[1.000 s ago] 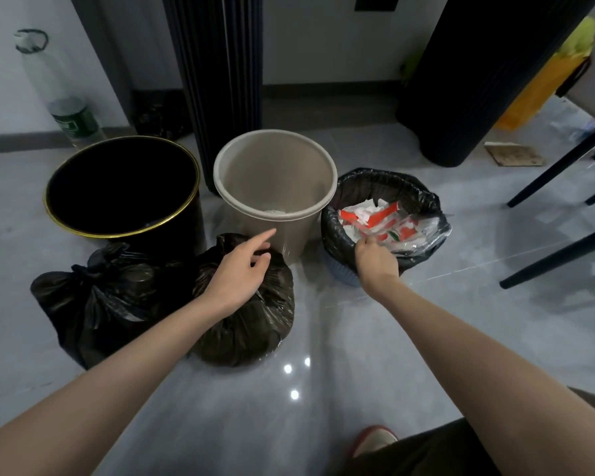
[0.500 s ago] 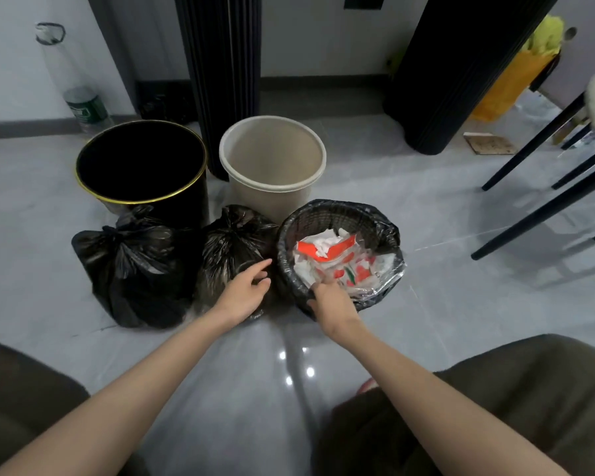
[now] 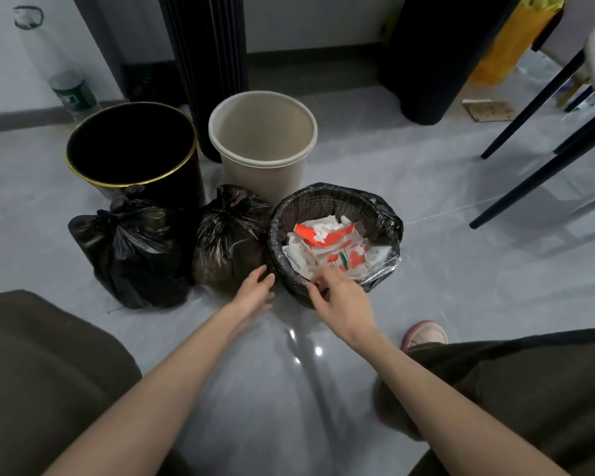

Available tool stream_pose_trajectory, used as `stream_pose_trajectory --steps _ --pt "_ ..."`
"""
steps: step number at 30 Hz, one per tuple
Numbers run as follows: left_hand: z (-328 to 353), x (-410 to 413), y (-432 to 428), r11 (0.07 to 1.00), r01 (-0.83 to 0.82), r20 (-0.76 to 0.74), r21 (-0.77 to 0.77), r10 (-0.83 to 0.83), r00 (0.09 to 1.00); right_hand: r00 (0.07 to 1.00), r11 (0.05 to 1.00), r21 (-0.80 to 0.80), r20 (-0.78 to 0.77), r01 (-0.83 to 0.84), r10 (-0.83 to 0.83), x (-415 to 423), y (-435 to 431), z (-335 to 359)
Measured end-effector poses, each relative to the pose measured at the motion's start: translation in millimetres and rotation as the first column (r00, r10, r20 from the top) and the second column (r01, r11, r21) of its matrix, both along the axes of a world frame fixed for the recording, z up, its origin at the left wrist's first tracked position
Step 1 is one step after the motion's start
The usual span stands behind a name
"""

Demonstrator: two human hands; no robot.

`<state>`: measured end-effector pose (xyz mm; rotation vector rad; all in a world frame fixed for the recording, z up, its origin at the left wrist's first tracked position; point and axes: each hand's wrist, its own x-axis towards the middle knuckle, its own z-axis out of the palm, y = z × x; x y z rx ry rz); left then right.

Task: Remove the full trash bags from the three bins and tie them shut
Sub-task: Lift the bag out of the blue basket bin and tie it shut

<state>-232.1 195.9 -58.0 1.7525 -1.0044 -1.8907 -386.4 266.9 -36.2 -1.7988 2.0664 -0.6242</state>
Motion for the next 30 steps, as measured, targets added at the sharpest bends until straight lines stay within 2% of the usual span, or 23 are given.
stream_pose_trajectory --steps 3,6,10,13,14,15,17,19,20,21,25,26,27,30 --pt "-4.1 -15.4 -1.0 0.983 -0.101 -0.102 0.155 0.117 0.988 0.996 0.996 0.059 0.064 0.066 -0.07 -20.3 15.0 -7.2" --pt "-8.3 -28.5 0.3 0.949 -0.155 -0.178 0.275 0.209 0.962 0.993 0.989 0.117 0.065 0.092 -0.1 -31.3 25.9 -17.3" --pt "-10.9 -37.4 2.5 0.931 -0.227 -0.202 0.285 0.29 0.936 0.987 0.959 0.273 0.113 0.083 -0.117 -37.8 29.3 -30.9" --pt "-9.1 -38.0 8.1 0.935 -0.223 -0.217 0.277 0.287 0.933 0.934 0.897 0.404 0.216 0.181 -0.286 -41.4 28.4 -39.5" --pt "-7.8 -37.7 10.1 0.937 -0.219 -0.227 0.274 0.284 0.932 0.875 0.854 0.459 0.273 0.246 -0.399 -42.1 27.7 -41.0" --pt "-6.7 -37.1 12.0 0.94 -0.216 -0.232 0.266 0.28 0.932 0.775 0.798 0.522 0.353 0.302 -0.524 -41.8 26.8 -40.9" --pt "-4.5 -35.2 15.9 0.95 -0.209 -0.23 0.233 0.262 0.937 0.444 0.701 0.64 0.554 0.315 -0.704 -41.5 24.9 -41.1" --pt "-3.3 -32.9 20.5 0.959 -0.2 -0.221 0.199 0.242 0.945 0.098 0.66 0.708 0.66 0.249 -0.745 -41.4 22.8 -38.7" --pt "-1.3 -32.2 22.3 0.962 -0.197 -0.216 0.188 0.236 0.947 -0.028 0.651 0.725 0.673 0.223 -0.739 -42.4 21.5 -37.8" --pt "0.9 -31.2 23.8 0.966 -0.195 -0.208 0.172 0.229 0.951 -0.105 0.644 0.736 0.671 0.207 -0.734 -43.8 20.4 -35.6" --pt "15.6 -30.3 26.4 0.976 -0.183 -0.219 0.114 0.204 0.954 -0.266 0.636 0.747 0.664 0.192 -0.699 -48.7 18.2 -28.3" --pt "19.3 -30.1 26.9 0.979 -0.18 -0.225 0.097 0.198 0.954 -0.288 0.641 0.741 0.67 0.201 -0.684 -48.7 18.1 -25.6" --pt "23.2 -29.3 27.0 0.982 -0.173 -0.217 0.072 0.185 0.959 -0.266 0.642 0.729 0.684 0.236 -0.679 -48.5 18.1 -22.9" --pt "33.5 -27.2 26.6 0.983 -0.181 -0.172 -0.011 0.177 0.969 -0.022 0.592 0.664 0.674 0.457 -0.738 -46.8 16.5 -16.1"
